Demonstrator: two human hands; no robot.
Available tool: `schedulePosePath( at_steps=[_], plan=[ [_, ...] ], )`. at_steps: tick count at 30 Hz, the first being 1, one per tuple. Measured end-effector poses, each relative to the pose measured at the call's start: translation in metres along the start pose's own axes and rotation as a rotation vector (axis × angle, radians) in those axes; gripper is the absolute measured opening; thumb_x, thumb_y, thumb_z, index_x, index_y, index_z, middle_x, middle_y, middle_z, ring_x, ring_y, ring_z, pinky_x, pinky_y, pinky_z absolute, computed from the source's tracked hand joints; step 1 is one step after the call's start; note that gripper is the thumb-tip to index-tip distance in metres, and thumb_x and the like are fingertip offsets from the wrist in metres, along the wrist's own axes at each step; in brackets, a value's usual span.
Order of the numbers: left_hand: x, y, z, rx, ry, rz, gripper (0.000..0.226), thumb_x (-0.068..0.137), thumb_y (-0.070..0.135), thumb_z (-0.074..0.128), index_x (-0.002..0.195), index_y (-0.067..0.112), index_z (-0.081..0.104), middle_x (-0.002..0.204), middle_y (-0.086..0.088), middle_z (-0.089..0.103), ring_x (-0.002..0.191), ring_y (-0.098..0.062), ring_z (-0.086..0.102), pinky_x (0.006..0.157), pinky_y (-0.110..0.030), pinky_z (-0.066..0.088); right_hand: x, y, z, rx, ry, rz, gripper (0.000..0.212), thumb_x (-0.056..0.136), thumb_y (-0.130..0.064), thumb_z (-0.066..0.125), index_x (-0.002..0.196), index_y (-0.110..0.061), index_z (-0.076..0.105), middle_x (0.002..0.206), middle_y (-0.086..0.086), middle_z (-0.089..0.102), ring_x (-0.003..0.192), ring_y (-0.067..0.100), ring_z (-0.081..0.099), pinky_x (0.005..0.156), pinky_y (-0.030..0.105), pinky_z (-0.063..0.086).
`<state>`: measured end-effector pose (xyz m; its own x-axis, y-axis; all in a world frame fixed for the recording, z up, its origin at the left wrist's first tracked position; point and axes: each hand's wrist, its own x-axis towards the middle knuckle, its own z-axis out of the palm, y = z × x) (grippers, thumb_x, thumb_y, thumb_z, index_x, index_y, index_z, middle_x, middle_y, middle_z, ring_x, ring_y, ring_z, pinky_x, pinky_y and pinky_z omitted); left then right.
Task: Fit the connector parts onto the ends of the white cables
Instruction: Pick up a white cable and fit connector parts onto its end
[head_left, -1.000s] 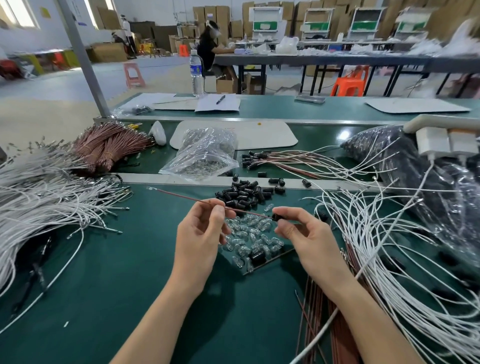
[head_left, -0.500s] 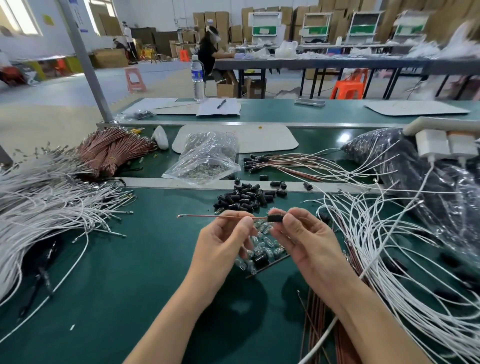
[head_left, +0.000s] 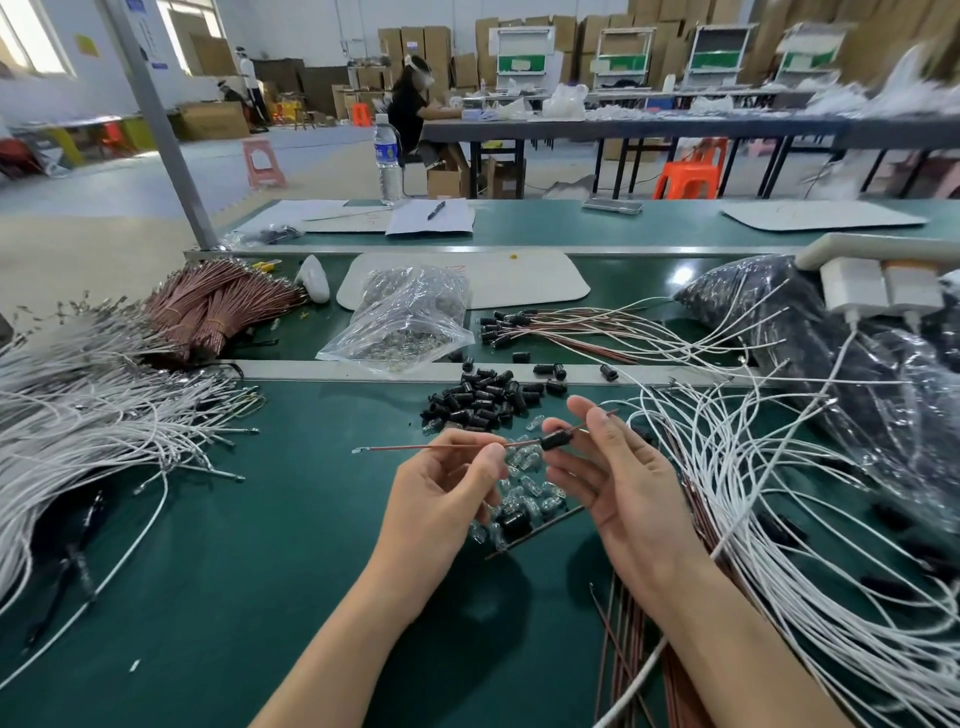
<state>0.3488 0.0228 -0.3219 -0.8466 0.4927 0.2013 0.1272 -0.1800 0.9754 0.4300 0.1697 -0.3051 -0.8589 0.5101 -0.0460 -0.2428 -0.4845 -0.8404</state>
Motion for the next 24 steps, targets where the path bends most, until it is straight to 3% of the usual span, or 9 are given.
schedulePosePath(
  at_steps=[8,11,15,21,24],
  plan=[
    [0.001,0.002,-0.003,-0.073,0.060,-0.021,0.009,0.098,0.015,0.063,0.094,0.018,0.071,0.085,-0.005,0.072,0.065,-0.016,0.062,0.055,-0.026,0.053,0.003,0.000,-0.003,0.049,0.065,-0.050,0.026,0.086,-0.032,0.065,0.107,-0.023,0.079,0.108,0.015,0.076,0.082,0.021,0.076,0.067,0.026,0.060],
    [0.001,0.003,-0.002,-0.096,0.080,-0.042,0.008,0.097,0.017,0.063,0.096,0.015,0.071,0.089,-0.006,0.075,0.068,-0.015,0.065,0.057,-0.027,0.054,0.002,0.003,-0.001,0.088,-0.011,-0.015,0.027,0.082,-0.025,0.070,0.107,-0.018,0.078,0.111,0.016,0.075,0.086,0.021,0.075,0.069,0.024,0.060],
    [-0.002,0.003,0.003,-0.087,-0.018,-0.049,0.011,0.087,0.027,0.068,0.093,0.021,0.075,0.086,-0.007,0.075,0.069,-0.016,0.066,0.059,-0.026,0.055,-0.002,0.014,0.007,0.000,-0.123,0.021,0.024,0.084,-0.020,0.068,0.105,-0.015,0.079,0.110,0.016,0.075,0.093,0.021,0.075,0.073,0.022,0.058],
    [0.005,0.005,-0.005,-0.268,0.155,-0.101,0.028,0.079,0.026,0.070,0.100,0.008,0.067,0.086,-0.007,0.073,0.066,-0.017,0.065,0.053,-0.025,0.053,0.002,0.004,0.000,0.054,-0.053,-0.009,0.022,0.084,-0.019,0.066,0.101,-0.013,0.080,0.112,0.016,0.074,0.088,0.018,0.074,0.073,0.023,0.059],
    [0.001,0.001,0.001,-0.236,0.050,-0.118,0.014,0.080,0.027,0.071,0.090,0.018,0.074,0.087,-0.009,0.074,0.069,-0.017,0.068,0.056,-0.024,0.054,0.000,0.010,0.002,-0.009,-0.113,-0.010,0.024,0.085,-0.022,0.066,0.104,-0.017,0.079,0.114,0.014,0.074,0.096,0.021,0.074,0.077,0.025,0.058]
  ],
)
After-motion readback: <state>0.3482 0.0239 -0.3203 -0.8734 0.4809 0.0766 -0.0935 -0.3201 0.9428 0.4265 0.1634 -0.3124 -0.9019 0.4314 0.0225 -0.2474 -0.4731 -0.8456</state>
